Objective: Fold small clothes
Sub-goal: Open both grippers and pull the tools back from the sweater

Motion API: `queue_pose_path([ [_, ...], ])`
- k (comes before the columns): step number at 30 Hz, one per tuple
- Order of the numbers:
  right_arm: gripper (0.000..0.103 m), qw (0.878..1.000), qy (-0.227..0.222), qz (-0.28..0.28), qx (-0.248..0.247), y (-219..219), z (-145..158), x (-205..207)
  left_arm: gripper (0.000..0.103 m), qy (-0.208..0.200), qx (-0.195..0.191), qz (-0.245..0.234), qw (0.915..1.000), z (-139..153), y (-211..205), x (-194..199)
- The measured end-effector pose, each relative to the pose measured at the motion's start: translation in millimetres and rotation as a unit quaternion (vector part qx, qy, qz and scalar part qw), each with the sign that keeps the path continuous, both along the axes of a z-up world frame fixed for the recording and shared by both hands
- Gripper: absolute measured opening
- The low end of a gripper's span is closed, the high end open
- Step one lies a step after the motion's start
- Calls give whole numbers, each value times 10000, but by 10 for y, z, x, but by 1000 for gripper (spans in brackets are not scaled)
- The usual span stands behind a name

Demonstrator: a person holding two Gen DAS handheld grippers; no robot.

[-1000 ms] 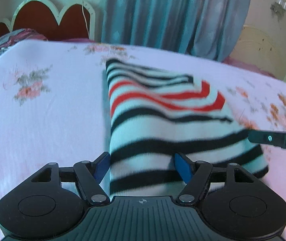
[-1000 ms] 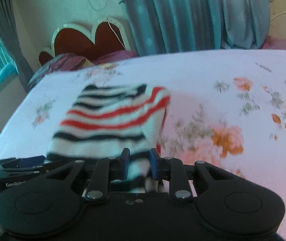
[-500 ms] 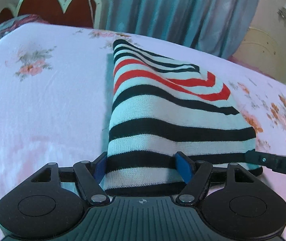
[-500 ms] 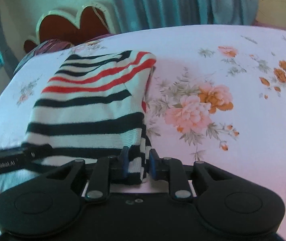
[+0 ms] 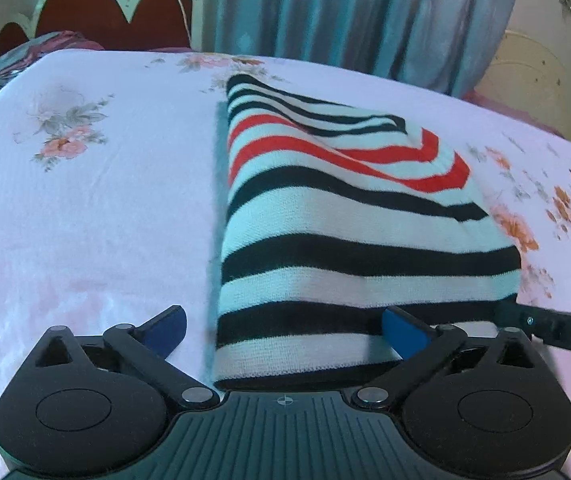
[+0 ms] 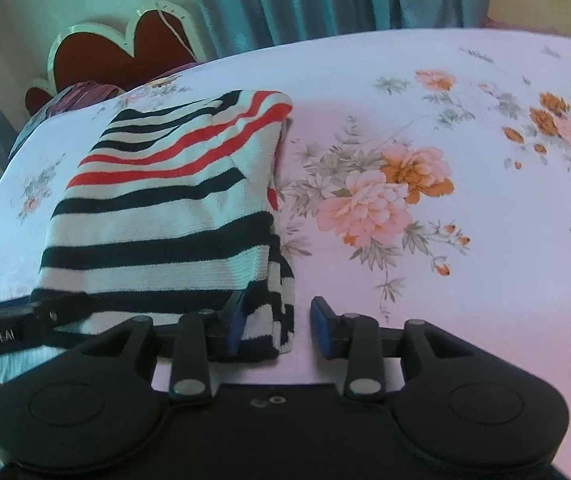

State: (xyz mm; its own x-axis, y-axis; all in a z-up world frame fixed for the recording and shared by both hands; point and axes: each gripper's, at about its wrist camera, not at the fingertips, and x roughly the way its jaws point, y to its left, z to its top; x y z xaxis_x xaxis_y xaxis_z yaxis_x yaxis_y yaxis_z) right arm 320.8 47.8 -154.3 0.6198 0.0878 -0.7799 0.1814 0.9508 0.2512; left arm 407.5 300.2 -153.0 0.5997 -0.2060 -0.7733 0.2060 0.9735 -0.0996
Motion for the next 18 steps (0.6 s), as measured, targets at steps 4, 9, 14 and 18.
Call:
queue_pose_path([
  [4,39,10000,32,1,-92,6,53,18,103,279,-54,138,9995,-9,10,72],
  [9,39,9988,-432,-47,-229,54,332,53,103,439,-6,390,9983,0,20,136],
  [14,38,9958,-431,56,-802,175,343,309,103,-65,568,201,9982,92,-97,96],
  [18,45,9959,-171,18,-888,168,158,417,103,-149,324,434,9984,92,-36,93],
])
